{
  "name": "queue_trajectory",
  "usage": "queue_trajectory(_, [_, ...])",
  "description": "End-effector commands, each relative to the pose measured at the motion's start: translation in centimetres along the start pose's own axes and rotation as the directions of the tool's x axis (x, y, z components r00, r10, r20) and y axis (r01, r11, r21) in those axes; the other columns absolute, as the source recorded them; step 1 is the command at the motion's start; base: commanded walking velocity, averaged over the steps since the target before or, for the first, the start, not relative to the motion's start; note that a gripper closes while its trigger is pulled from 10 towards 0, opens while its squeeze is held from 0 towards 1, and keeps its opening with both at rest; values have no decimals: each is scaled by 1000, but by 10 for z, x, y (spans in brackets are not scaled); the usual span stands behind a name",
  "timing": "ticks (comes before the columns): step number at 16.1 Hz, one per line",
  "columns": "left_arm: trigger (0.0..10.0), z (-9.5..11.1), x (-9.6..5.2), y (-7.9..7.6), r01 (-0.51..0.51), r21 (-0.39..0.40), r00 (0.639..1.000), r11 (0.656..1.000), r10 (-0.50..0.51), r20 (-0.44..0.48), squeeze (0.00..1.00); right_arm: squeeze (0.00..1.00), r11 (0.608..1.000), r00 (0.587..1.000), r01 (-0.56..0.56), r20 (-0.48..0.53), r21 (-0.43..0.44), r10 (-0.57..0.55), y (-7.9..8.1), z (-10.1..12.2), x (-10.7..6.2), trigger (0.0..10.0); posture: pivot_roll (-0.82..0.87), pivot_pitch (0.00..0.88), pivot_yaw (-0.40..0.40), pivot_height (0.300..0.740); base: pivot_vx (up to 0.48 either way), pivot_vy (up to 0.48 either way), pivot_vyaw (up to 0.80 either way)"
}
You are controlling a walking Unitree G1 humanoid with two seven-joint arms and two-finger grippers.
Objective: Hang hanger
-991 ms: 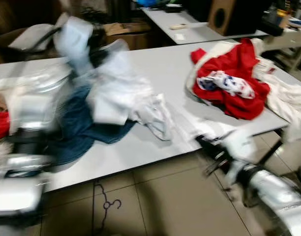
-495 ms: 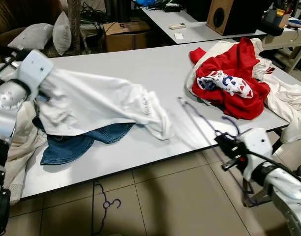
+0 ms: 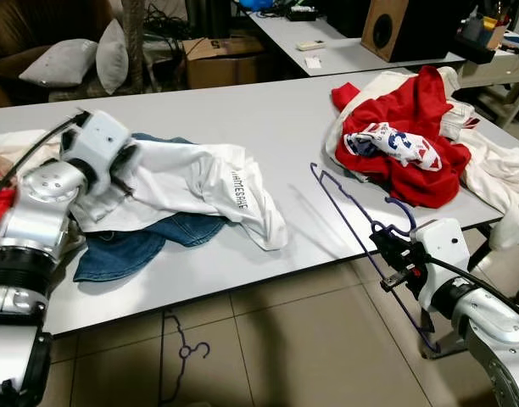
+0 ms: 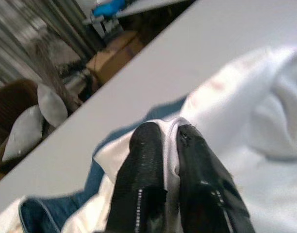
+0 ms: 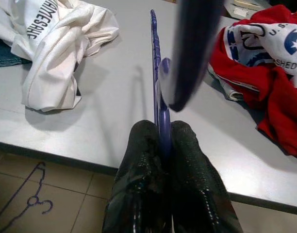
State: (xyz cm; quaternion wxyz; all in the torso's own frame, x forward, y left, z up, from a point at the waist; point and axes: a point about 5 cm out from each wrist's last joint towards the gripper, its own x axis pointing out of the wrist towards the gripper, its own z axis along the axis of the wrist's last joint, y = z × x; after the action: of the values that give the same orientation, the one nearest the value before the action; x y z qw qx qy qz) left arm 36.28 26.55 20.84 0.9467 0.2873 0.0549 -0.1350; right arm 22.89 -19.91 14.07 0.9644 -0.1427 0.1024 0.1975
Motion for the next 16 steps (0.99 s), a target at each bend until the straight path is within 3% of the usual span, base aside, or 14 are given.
queue_trajectory(1, [10000,21,-3,15,-63,-23,994,998,65,89,1000,0,1000,1000,7,22,-6,-7,-1,6,-1,10000,-104,0,6,740,0,0,0])
queue_trajectory(2, [10000,37,-3,29,-153,-86,973,984,166,162,1000,0,1000,1000,17,23,-5,-17,-4,6,-1,10000,-102,0,2,740,0,0,0])
queue_trajectory(3, [10000,48,-4,35,-177,-129,957,976,201,211,1000,0,1000,999,22,23,-5,-22,-5,6,-1,10000,-101,0,-1,740,0,0,0])
queue_trajectory(4, [10000,55,-2,32,-135,-148,954,980,169,247,1000,0,1000,999,22,24,-4,-21,-6,6,0,10000,-101,0,-3,740,0,0,0])
queue_trajectory(5, [10000,60,2,25,-84,-147,956,986,121,266,1000,0,1000,1000,19,24,-4,-19,-6,6,0,10000,-102,0,-2,740,0,0,0])
queue_trajectory(7, [10000,66,22,-15,106,-108,960,989,-74,270,1000,0,1000,1000,11,29,-4,-11,-3,8,3,10000,-103,0,-1,740,0,0,0])
queue_trajectory(9, [10000,50,35,-38,147,-33,979,989,-140,147,1000,0,1000,999,5,32,-5,-4,-1,8,3,10000,-103,0,-1,740,0,0,0])
queue_trajectory(10, [10000,40,40,-46,139,-2,987,990,-139,76,184,0,1000,999,2,33,-4,-2,1,8,3,10000,-115,0,18,740,0,0,0])
queue_trajectory(11, [10000,16,44,-58,109,71,993,992,-105,-57,0,0,1000,1000,-2,28,1,2,4,6,2,10000,-120,0,27,740,0,0,0])
queue_trajectory(12, [10000,10,45,-62,118,75,990,990,-112,-86,0,0,1000,1000,-4,26,3,4,4,5,1,10000,-120,0,27,740,0,0,0])
queue_trajectory(15, [10000,-3,49,-104,277,24,956,961,-272,-111,0,0,1000,1000,-12,22,7,12,6,5,1,10000,-122,0,28,740,0,0,0])
queue_trajectory(16, [10000,-3,50,-106,281,35,955,959,-276,-113,0,0,1000,1000,-12,22,6,11,6,5,1,10000,-122,0,28,740,0,0,0])
